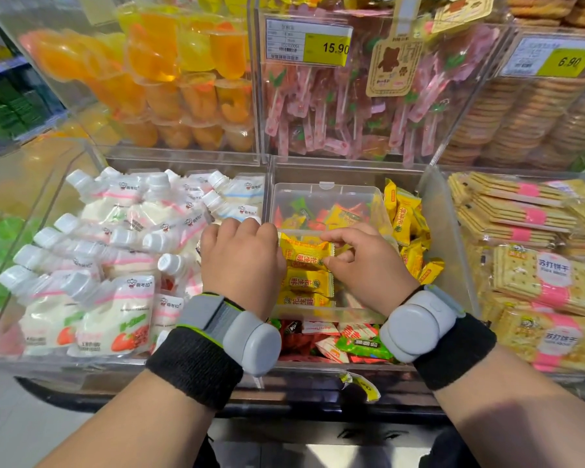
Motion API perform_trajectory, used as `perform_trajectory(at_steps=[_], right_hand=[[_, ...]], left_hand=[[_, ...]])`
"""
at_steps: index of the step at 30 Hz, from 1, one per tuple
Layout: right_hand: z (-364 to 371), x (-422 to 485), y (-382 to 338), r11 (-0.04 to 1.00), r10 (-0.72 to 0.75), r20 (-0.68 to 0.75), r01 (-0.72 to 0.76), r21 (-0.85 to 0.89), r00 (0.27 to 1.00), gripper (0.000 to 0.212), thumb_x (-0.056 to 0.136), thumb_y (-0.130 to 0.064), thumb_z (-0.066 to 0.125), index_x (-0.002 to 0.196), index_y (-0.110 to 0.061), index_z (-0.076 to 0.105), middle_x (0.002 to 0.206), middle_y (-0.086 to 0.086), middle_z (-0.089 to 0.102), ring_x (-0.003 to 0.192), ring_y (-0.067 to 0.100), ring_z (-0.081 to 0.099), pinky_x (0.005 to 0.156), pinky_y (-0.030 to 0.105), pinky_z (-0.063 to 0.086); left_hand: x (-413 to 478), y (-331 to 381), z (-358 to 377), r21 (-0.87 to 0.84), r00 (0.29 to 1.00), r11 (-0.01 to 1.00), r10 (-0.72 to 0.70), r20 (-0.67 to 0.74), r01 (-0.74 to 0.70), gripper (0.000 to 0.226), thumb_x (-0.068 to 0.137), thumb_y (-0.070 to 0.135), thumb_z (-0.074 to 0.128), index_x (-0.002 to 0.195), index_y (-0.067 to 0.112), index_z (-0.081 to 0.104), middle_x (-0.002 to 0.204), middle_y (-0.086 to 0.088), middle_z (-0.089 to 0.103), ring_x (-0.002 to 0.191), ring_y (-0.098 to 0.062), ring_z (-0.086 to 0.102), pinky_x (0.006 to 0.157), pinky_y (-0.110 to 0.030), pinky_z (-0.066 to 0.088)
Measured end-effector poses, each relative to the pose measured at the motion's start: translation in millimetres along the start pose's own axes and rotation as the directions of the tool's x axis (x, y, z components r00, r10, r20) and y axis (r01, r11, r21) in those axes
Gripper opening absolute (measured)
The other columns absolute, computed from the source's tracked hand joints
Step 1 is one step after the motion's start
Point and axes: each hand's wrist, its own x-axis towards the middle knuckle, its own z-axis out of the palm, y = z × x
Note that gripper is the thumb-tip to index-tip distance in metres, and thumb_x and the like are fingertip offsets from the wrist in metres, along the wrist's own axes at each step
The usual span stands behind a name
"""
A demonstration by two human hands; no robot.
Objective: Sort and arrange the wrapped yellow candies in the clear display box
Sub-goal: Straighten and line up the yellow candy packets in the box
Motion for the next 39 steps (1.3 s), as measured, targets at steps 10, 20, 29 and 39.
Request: perform_trajectory(at_steps=[10,20,29,39], right_hand=[[1,0,2,0.999,-0.008,0.048,0.011,-0.049,0.999,0.038,0.081,-0.015,0.062,0.118,-0.021,0.059,0.101,-0.005,0.046,0.066,-0.003,0.05,0.065,-0.006,0.032],[-9,-5,-1,0.998,0.003,0.142,0.006,-0.061,0.99,0.042,0.082,-0.016,0.055,0.122,-0.029,0.054,0.109,-0.005,0.057,0.087,0.006,0.057,0.077,0.012,0.042],[-23,-14,1,1.0,-0.01,0.114,0.01,0.0,0.993,0.038,0.081,-0.015,0.055,0.118,-0.027,0.057,0.107,-0.007,0.058,0.077,-0.003,0.055,0.063,0.004,0.039],[-52,-24,11,0.999,-0.018,-0.005,0.019,0.047,1.0,0.033,0.081,-0.011,0.057,0.11,-0.027,0.059,0.106,-0.004,0.059,0.082,0.01,0.06,0.073,0.01,0.042]], left_hand=[[-1,0,0,0.047,0.999,0.999,0.019,0.03,-0.021,0.022,0.085,0.035,0.049,0.094,0.019,0.06,0.098,-0.003,0.061,0.103,-0.03,0.046,0.093,-0.04,0.021],[-1,-1,-2,0.048,0.999,0.998,0.028,0.028,-0.029,0.018,0.083,0.036,0.051,0.09,0.022,0.06,0.096,0.0,0.062,0.103,-0.028,0.047,0.093,-0.04,0.019],[-4,10,-10,0.035,0.998,0.998,0.06,0.026,-0.061,0.022,0.084,0.039,0.049,0.097,0.024,0.059,0.1,0.0,0.061,0.105,-0.027,0.047,0.096,-0.041,0.019],[-7,40,-17,-0.007,0.986,0.986,0.165,-0.013,-0.166,0.019,0.081,0.039,0.054,0.095,0.027,0.059,0.1,0.002,0.061,0.104,-0.027,0.049,0.092,-0.038,0.016]])
